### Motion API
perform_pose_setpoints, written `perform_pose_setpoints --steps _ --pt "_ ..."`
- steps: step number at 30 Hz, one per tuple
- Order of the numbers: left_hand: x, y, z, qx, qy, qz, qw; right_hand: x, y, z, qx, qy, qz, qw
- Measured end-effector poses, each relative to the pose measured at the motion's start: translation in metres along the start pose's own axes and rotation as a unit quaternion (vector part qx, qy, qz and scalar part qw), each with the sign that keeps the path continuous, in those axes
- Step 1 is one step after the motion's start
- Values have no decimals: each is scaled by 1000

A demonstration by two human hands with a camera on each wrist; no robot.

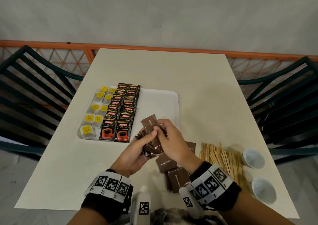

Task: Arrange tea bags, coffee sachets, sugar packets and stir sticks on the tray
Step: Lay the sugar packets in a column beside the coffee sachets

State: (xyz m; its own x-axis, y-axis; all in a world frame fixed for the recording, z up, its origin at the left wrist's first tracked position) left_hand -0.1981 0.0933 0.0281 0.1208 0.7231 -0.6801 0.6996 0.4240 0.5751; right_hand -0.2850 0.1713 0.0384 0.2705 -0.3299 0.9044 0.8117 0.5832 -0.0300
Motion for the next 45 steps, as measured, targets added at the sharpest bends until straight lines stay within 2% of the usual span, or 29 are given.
perform_pose_setpoints --steps 3,7,10,13,15,19,22,26,27,30,31,33,36,40,42,45 --pt "-1 0 6 6 13 -6 1000 -2 9 -5 -21 112 89 989" --pt "1 0 15 -5 18 -31 999 -6 11 -3 -24 137 138 981" --pt "-1 2 25 -24 40 -41 998 -17 8 12 1 95 95 991" --pt "-6 3 40 -37 40 -56 997 -44 12 27 80 159 44 983" --pt "-7 4 49 -53 31 -59 996 -60 21 33 148 243 52 957" --pt "-7 11 62 -76 2 -67 995 -78 45 34 294 391 97 867" --pt "-7 20 72 -90 -20 -79 993 -82 51 33 287 424 141 847" --pt "-10 33 89 -116 -12 -79 990 -83 53 37 302 419 117 848" --pt "-10 35 93 -122 -7 -76 990 -81 52 39 302 406 100 857" --pt "-15 37 103 -128 -2 -72 989 -80 40 44 227 371 38 900" --pt "-18 37 104 -126 -2 -71 990 -84 34 45 192 384 27 903" --pt "-24 36 106 -115 -5 -71 991 -94 28 46 171 430 -4 887" --pt "-36 33 106 -90 -7 -70 993 -99 34 43 184 470 -25 863" --pt "-52 27 110 -49 -9 -65 997 -84 47 39 177 483 -29 857" --pt "-59 20 114 -34 -17 -60 997 -67 44 33 143 447 -26 882" --pt "-69 12 117 -18 -22 -49 998 -17 33 8 76 289 -30 954"
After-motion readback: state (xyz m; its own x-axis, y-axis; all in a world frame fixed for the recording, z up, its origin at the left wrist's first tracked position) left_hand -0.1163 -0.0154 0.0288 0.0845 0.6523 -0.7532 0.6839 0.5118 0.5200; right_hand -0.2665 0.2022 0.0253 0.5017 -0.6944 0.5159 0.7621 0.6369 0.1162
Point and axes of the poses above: each hand's wrist, its own y-axis away from the middle knuckle, its own z-axis out of the back of the hand, x = y × z, the point moved 2 cm from there along -y, towards the middle knuckle, and after that the axes turned 15 degrees about -x, right-handed, at the moved point
